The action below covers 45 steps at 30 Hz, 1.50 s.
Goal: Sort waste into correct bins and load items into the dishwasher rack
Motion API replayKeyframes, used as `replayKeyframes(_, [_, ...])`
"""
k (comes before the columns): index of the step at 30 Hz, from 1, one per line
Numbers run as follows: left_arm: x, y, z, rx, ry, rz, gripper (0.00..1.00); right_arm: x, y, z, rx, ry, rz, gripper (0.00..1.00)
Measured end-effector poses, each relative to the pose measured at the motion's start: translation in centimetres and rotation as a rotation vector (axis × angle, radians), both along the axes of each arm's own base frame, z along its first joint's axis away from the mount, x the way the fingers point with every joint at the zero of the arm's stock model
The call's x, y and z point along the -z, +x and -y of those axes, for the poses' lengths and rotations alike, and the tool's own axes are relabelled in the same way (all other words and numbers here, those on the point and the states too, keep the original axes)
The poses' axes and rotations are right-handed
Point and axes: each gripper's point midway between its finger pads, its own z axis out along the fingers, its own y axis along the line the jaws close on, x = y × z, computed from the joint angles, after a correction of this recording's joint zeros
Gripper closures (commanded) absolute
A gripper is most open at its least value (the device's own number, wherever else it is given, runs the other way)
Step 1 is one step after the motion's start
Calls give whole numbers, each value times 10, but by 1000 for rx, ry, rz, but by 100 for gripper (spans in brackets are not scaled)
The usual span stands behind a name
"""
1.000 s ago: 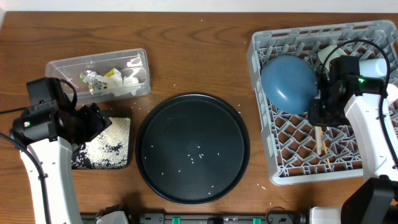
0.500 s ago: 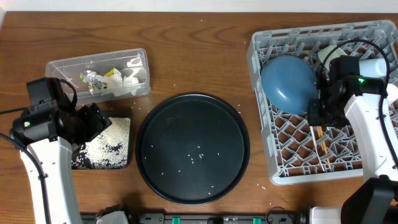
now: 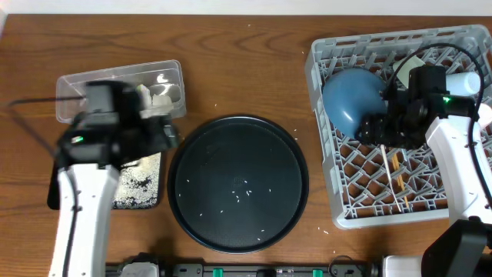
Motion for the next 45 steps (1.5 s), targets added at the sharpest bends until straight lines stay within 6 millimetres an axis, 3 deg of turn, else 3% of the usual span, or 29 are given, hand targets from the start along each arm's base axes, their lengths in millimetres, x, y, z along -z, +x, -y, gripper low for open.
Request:
replayKeyframes(4, [19, 2, 42, 163, 64, -55, 16, -7, 22, 0, -6, 3, 96, 8])
replayKeyframes(8, [39, 5, 57, 243, 171, -168, 16, -15, 33, 0, -10, 5, 141, 8])
replayKeyframes(13, [38, 4, 45, 232, 233, -258, 16, -28, 27, -2, -11, 12, 114, 6])
replayKeyframes(14, [36, 1, 40, 221, 239, -272, 16, -28, 25, -2, -11, 13, 107, 1])
replayKeyframes(18, [31, -18, 18, 171, 250, -342, 16, -33, 13, -1, -3, 7, 84, 1])
replayKeyframes(21, [24, -25, 7, 128, 246, -350, 16, -47, 5, 2, 16, -17, 112, 1])
replayKeyframes(28, [7, -39, -3, 56, 223, -148, 16, -93, -17, 8, 46, -74, 341, 1])
replayKeyframes(38, [-16, -95, -12, -13, 163, 259, 16, -106, -89, 6, 72, -122, 636, 1])
replayKeyframes(45, [-37, -112, -15, -35, 140, 412, 16, -118, -112, 5, 77, -131, 727, 1])
